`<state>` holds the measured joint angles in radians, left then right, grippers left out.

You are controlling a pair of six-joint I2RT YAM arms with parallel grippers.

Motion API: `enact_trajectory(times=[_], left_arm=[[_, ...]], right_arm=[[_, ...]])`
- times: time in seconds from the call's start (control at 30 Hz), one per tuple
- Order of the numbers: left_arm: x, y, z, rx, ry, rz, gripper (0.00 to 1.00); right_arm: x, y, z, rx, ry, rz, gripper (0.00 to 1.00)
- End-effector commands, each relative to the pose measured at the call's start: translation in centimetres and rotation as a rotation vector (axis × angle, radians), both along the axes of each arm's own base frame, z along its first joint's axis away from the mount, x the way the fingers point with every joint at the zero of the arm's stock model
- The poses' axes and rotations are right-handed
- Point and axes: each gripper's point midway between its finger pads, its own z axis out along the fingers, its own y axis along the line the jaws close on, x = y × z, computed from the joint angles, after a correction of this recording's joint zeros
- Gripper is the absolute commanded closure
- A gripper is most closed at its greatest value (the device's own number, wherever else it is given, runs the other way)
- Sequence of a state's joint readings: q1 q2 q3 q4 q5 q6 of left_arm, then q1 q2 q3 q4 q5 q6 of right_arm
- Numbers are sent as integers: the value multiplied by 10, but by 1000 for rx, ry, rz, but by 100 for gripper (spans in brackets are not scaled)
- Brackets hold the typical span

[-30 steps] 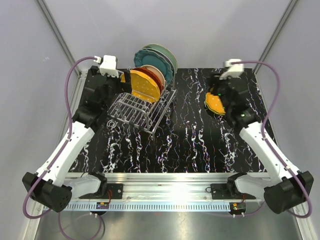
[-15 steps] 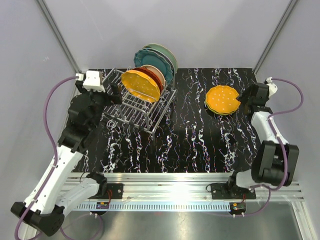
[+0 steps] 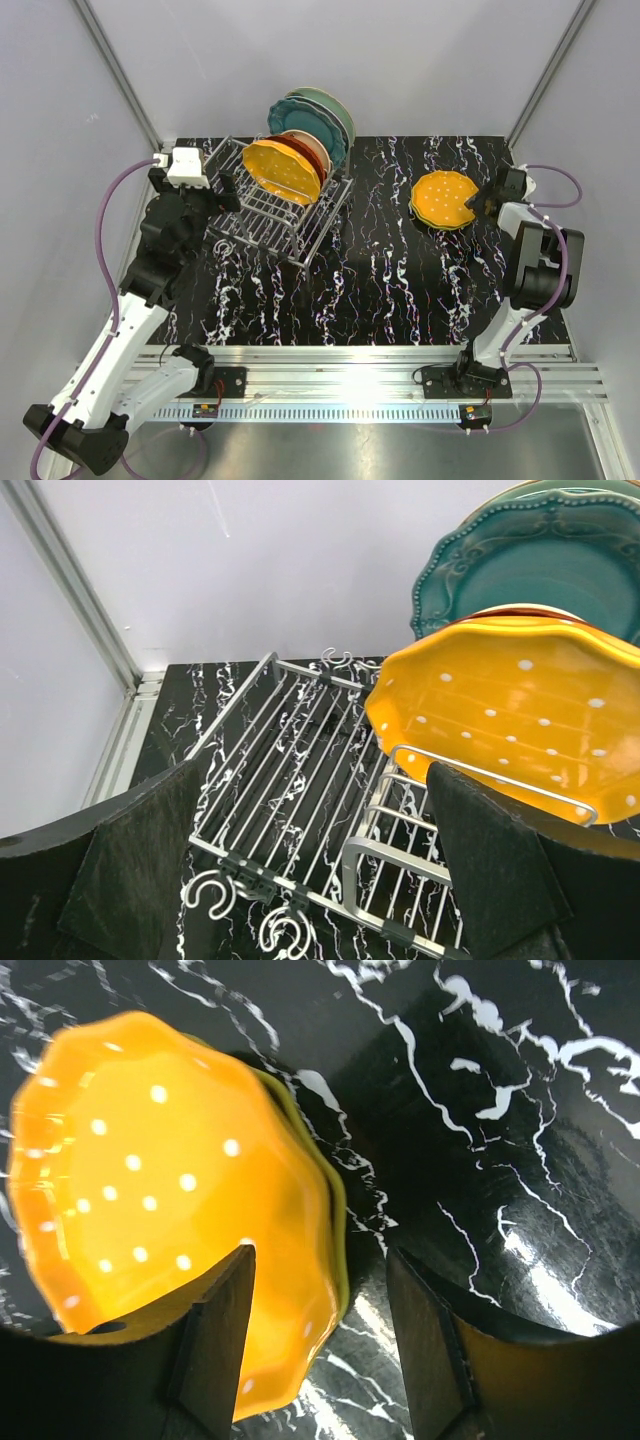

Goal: Load the plates into the dish rack
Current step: Grab a plate with the right arm

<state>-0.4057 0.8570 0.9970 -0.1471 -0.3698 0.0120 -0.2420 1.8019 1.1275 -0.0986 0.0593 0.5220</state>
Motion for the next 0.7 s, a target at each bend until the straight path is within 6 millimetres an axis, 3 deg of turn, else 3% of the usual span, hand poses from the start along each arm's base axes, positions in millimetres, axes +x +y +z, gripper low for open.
enact_trajectory(times=[0.0,0.1,0.2,0.47,0.6,0.67], left_arm=[[-1,9,17,-10,-61,42,1],[-1,9,17,-9,-60,44,1],[-1,10,16,-7,-58,47,1],[1,11,14,-1,-54,56,1],[0,13,14,3,-55,67,1],[0,14,14,5,-57,70,1]], right_arm=[[16,-6,6,-5,-27,-15,38],[16,-7,2,-5,-17,-21,41],[17,-9,3,-10,-16,-28,50],[19,-2,10,26,-43,-14,90],[20,1,23,37,-71,-9,100],[20,2,25,45,-78,-7,100]])
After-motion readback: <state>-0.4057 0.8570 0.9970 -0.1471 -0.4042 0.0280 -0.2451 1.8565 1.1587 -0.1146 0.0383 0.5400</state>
